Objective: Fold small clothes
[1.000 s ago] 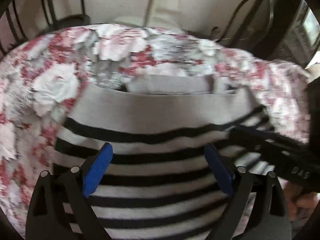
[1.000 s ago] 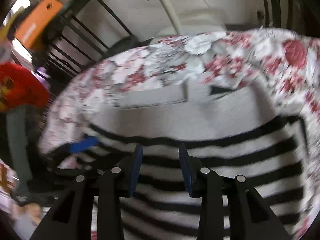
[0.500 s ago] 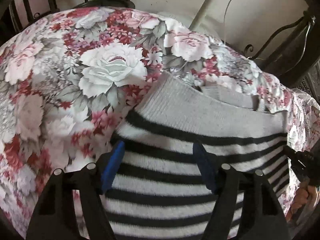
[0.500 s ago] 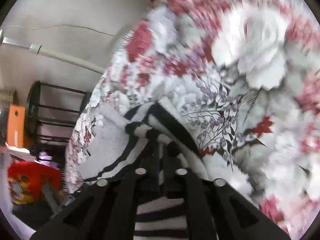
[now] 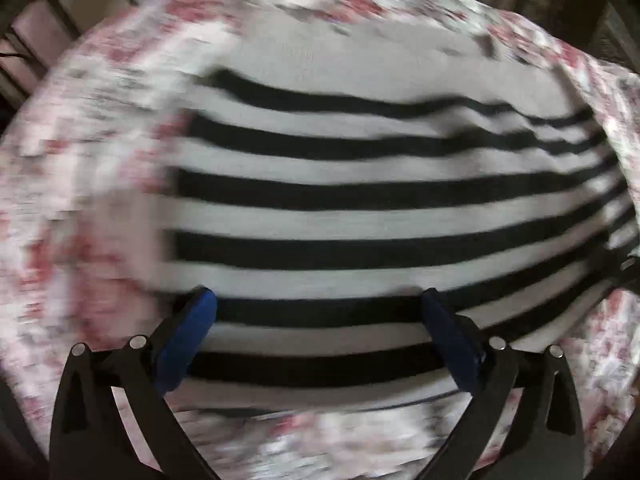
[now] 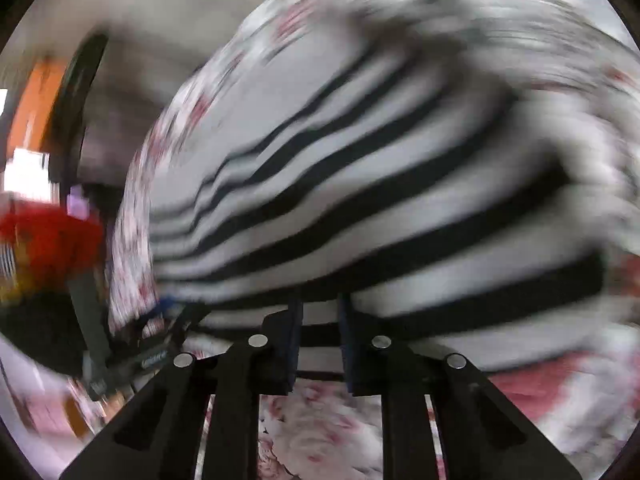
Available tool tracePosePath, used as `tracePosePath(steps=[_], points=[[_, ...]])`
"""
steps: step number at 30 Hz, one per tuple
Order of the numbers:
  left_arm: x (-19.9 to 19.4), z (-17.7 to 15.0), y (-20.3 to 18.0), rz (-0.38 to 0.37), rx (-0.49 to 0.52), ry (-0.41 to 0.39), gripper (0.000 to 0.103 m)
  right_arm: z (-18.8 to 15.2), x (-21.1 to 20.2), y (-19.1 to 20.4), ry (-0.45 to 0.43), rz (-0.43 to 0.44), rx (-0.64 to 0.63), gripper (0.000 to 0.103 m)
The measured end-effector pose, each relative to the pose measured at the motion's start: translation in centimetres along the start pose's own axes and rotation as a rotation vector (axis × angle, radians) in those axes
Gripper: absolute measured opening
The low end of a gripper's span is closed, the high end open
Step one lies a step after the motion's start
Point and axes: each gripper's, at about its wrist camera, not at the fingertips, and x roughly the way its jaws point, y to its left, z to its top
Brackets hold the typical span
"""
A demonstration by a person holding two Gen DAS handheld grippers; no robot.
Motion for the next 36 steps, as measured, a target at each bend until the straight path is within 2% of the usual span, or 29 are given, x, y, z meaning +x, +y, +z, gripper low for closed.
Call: tracePosePath(steps=[1, 2, 3, 4, 5, 6, 7, 8, 11, 12, 13, 15, 16, 18, 20, 24, 26, 27, 30, 33, 36], points=[[-0.3, -0.2, 0.9, 0.060, -0.013, -0.004, 0.099, 0.2, -1.4, -1.7, -0.035, -0.001, 0.067, 0.015], [-0.3, -0.6, 2.5, 0.107, -0.057, 0.020, 0.099, 0.1, -2.6, -3.2, -0.071, -0.037, 0.118, 0.011], [-0.2, -0.9, 4.1, 0.090, -0.119, 0.052, 0.099, 0.2, -4.0, -4.6, -0.111, -0.063, 0.158, 0.007], [-0.4, -1.2, 5.6, 0.041, -0.185, 0.070, 0.099, -0.3, -4.9, -5.2, -0.126, -0.063, 0.175, 0.006], [-1.1, -1.7, 7.0, -0.019, -0.251, 0.067, 0.098, -0.6, -5.6, -4.9, -0.143, -0.066, 0.172, 0.011], [-2.2, -2.0, 7.5, -0.047, -0.274, 0.044, 0.098, -0.8, -6.1, -4.3, -0.159, -0.083, 0.146, 0.020], [-3.1, -2.1, 7.5, -0.057, -0.270, 0.023, 0.098, -1.0, -6.5, -2.3, -0.179, -0.105, 0.070, 0.042], [-4.6, -2.4, 6.8, -0.075, -0.252, -0.008, 0.098, -1.7, -6.7, -1.1, -0.185, -0.103, 0.024, 0.052], [-6.7, -3.6, 3.1, -0.182, -0.174, -0.051, 0.098, -3.9, -4.3, 3.5, -0.111, -0.012, -0.115, 0.053], [-6.8, -4.2, 1.7, -0.185, -0.134, -0.049, 0.098, -4.9, -2.8, 4.9, -0.057, 0.000, -0.162, 0.053], [-6.3, -4.5, 0.0, -0.160, -0.079, -0.041, 0.098, -5.5, -1.2, 6.0, -0.023, -0.006, -0.191, 0.052], [-4.6, -4.9, -2.7, -0.039, 0.020, -0.015, 0.098, -6.1, 0.7, 6.6, 0.025, -0.038, -0.232, 0.052], [-3.5, -4.6, -3.2, -0.014, 0.036, 0.006, 0.098, -6.0, 1.6, 6.0, 0.048, -0.073, -0.229, 0.052], [-1.5, -4.9, -3.1, -0.017, 0.035, 0.068, 0.099, -5.7, 2.3, 4.4, 0.072, -0.127, -0.186, 0.049], [-1.4, -5.1, -2.9, -0.024, 0.050, 0.072, 0.099, -5.0, 1.3, 1.5, 0.070, -0.133, -0.094, 0.038], [-2.0, -5.5, -2.4, -0.007, 0.068, 0.131, 0.099, -5.1, -2.0, -2.0, 0.018, -0.163, 0.016, 0.037], [-4.0, -5.5, -1.4, -0.072, 0.024, 0.101, 0.098, -4.9, -4.0, -1.5, -0.056, -0.187, -0.013, 0.040], [-5.1, -4.9, -0.8, -0.115, -0.006, 0.063, 0.098, -4.7, -4.4, -1.1, -0.078, -0.161, -0.027, 0.041], [-6.7, -2.3, 0.2, -0.179, -0.094, -0.018, 0.098, -3.8, -4.9, 1.6, -0.135, 0.001, -0.060, 0.048], [-5.4, 0.8, 0.0, -0.242, -0.150, -0.012, 0.098, -2.0, -1.9, 4.4, -0.114, 0.128, -0.076, 0.049], [-3.7, 3.4, -0.3, -0.242, -0.182, -0.020, 0.098, -0.1, 2.1, 6.8, -0.072, 0.212, -0.073, 0.049]])
